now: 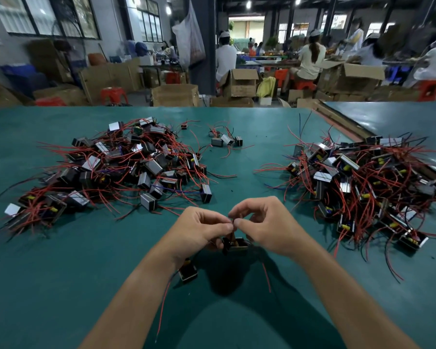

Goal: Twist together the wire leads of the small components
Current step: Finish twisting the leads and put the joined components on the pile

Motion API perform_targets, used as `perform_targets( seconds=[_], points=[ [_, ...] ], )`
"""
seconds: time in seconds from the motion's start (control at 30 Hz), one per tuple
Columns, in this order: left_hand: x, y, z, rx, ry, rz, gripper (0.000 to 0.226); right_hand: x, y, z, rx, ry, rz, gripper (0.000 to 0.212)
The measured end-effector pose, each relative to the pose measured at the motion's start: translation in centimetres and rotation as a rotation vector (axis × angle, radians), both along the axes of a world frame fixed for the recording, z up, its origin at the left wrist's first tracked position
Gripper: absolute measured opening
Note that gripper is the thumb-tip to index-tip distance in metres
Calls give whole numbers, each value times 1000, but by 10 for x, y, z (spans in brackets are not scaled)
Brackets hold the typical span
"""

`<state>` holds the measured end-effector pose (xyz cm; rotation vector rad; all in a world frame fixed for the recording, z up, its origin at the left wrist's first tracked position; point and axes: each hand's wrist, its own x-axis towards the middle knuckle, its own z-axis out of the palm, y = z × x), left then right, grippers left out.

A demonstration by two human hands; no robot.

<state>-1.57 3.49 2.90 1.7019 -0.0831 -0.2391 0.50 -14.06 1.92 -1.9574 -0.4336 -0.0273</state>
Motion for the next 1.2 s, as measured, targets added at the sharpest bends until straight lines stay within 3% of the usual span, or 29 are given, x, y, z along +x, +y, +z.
perform_targets(
  seconds=[0.43, 0.9, 1.2],
  points=[
    [0, 4, -2, 30, 4, -52, 7, -2, -10, 10, -76, -25, 106, 19],
    [0, 5, -2, 39, 19, -16, 6, -3, -7, 6, -221, -128, 77, 15],
    [-3, 8, 2, 37, 45, -34, 8, -5, -4, 8, -211, -120, 47, 15]
  ],
)
